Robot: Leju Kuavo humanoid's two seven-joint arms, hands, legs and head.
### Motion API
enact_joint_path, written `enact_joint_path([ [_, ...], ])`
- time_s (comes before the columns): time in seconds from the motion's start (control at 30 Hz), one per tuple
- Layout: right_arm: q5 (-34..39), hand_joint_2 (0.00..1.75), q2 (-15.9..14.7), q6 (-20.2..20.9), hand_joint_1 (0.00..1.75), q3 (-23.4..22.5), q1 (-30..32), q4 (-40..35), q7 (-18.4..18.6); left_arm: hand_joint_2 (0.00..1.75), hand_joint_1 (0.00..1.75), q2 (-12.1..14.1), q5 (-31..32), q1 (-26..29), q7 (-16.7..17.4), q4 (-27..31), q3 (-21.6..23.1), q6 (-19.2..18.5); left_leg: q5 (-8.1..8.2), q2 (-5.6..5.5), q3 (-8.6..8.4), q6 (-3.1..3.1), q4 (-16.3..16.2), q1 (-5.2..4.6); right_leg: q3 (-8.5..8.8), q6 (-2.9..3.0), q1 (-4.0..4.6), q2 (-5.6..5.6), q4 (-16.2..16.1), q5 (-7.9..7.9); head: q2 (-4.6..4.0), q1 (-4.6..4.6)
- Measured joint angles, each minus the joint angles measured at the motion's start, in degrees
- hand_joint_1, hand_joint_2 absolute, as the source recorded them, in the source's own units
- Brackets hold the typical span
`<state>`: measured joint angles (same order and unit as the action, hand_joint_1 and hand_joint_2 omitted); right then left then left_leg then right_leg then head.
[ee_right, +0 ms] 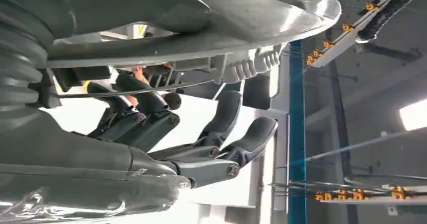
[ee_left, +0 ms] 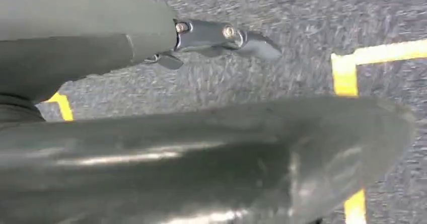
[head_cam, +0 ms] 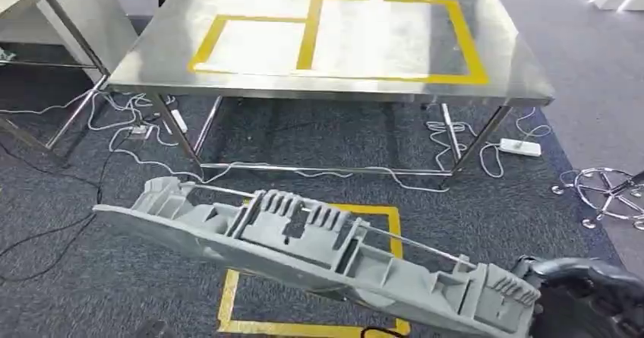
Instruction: Take the parts from the cabinet and place them on the table.
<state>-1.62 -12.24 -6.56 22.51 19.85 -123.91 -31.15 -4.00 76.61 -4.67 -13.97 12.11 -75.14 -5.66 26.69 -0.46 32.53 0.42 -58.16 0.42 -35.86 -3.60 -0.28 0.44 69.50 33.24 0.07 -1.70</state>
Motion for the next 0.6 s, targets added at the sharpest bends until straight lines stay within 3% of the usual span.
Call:
enact_joint_path([
  [0.03,-0.09,1.75,0.0,0.0,1.75,0.0,0.02,0.02,0.0,0.0,0.0,0.0,0.0,0.04,0.0,0.0,0.0,-0.02,0.4,0.0,-0.33,0.03,-0.02,-0.06,-3.04,-0.1,0.03,0.0,4.64,1.83,0.0,-0.09],
  [0.07,-0.17,1.75,0.0,0.0,1.75,0.0,0.04,0.02,0.0,0.0,0.0,0.0,0.0,0.1,0.0,0.0,0.02,-0.02,0.79,0.0,-0.78,0.05,-0.02,-0.1,-4.99,-0.11,0.03,0.0,7.03,2.28,0.0,-0.07],
  [0.1,-0.17,1.75,0.0,0.0,1.75,0.0,0.03,0.02,0.0,0.0,0.0,-0.02,0.0,0.18,0.0,-0.02,0.02,-0.02,1.26,-0.01,-1.4,0.03,-0.02,-0.11,-5.73,-0.02,0.03,0.0,6.77,1.23,-0.02,-0.07],
  [0.13,-0.2,1.75,0.0,0.0,1.75,0.0,0.0,0.02,0.0,0.0,0.0,-0.02,0.0,0.22,0.0,-0.02,0.02,-0.02,1.78,-0.07,-2.18,-0.01,-0.02,-0.11,-5.21,0.06,0.04,0.0,4.26,-0.94,0.0,-0.11],
  [0.2,-0.2,1.75,0.0,-0.02,1.75,0.0,0.0,0.02,0.0,0.0,0.0,-0.09,0.0,0.23,-0.02,-0.02,0.02,-0.09,3.05,-0.19,-4.07,-0.29,0.0,-0.1,-1.84,0.47,0.04,-0.01,-5.59,-7.67,0.0,-0.22],
  [0.23,-0.2,1.75,0.0,0.0,1.75,0.0,0.01,0.02,0.0,0.0,0.0,-0.11,0.0,0.24,0.0,-0.02,0.02,-0.15,3.64,-0.19,-4.64,-0.57,0.01,-0.13,-1.08,0.71,0.11,-0.09,-8.81,-10.26,0.0,-0.26],
  [0.27,-0.15,1.75,0.0,-0.02,1.75,0.0,-0.06,0.02,0.0,0.0,0.0,-0.11,-0.02,0.14,-0.02,-0.02,0.02,-0.15,3.93,-0.3,-4.92,-0.97,0.0,-0.33,-1.14,1.04,0.3,-0.11,-9.02,-8.24,-0.02,-0.22],
  [0.37,-0.33,1.75,0.0,0.0,1.75,0.0,-0.01,-0.15,-0.02,0.0,0.0,-0.11,0.0,0.05,-0.02,-0.02,0.02,0.0,3.64,-0.18,-5.41,-2.08,0.39,-0.31,-0.56,2.24,0.49,0.16,-9.22,-8.88,-0.02,-0.26],
  [0.4,-0.41,1.75,0.0,0.02,1.75,-0.02,0.02,-0.2,-0.04,0.0,0.0,0.02,0.0,-0.05,-0.02,-0.02,0.02,0.11,3.65,-0.17,-5.04,-2.21,-0.35,-0.38,0.24,2.39,0.04,0.23,-9.63,-8.92,0.0,-0.15],
  [0.43,-0.57,1.75,0.0,0.04,1.75,-0.04,-0.09,-0.28,-0.07,0.0,0.0,0.0,0.0,-0.12,-0.04,-0.02,0.04,0.18,3.31,-0.1,-4.0,-2.5,-2.87,-0.39,0.94,2.66,-0.09,0.08,-10.05,-8.68,0.0,-0.11],
  [0.47,-0.63,1.75,0.0,0.11,1.75,-0.09,-0.22,-0.28,-0.07,0.0,0.0,-0.13,0.0,-0.19,-0.04,-0.04,0.04,0.17,4.12,-0.1,-1.78,-2.88,-6.53,-0.29,1.34,2.94,-0.14,0.03,-10.27,-8.46,0.0,0.31],
  [0.57,-0.74,1.75,0.0,0.39,1.75,-0.59,-0.25,-0.31,-0.18,0.0,0.0,-0.13,0.2,-0.02,-0.04,-0.04,0.07,0.22,9.77,-0.1,5.62,-3.42,-16.2,-0.24,2.04,3.18,-0.17,0.13,-10.31,-7.56,0.0,0.39],
  [0.6,-0.65,1.75,0.0,0.55,1.75,-0.83,-0.18,-0.31,-0.26,0.0,0.0,-0.11,0.2,0.05,-0.04,-0.04,0.07,0.22,9.72,-0.1,6.79,-3.4,-16.45,-0.23,2.47,3.14,-0.18,0.48,-10.31,-7.21,0.0,0.35],
])
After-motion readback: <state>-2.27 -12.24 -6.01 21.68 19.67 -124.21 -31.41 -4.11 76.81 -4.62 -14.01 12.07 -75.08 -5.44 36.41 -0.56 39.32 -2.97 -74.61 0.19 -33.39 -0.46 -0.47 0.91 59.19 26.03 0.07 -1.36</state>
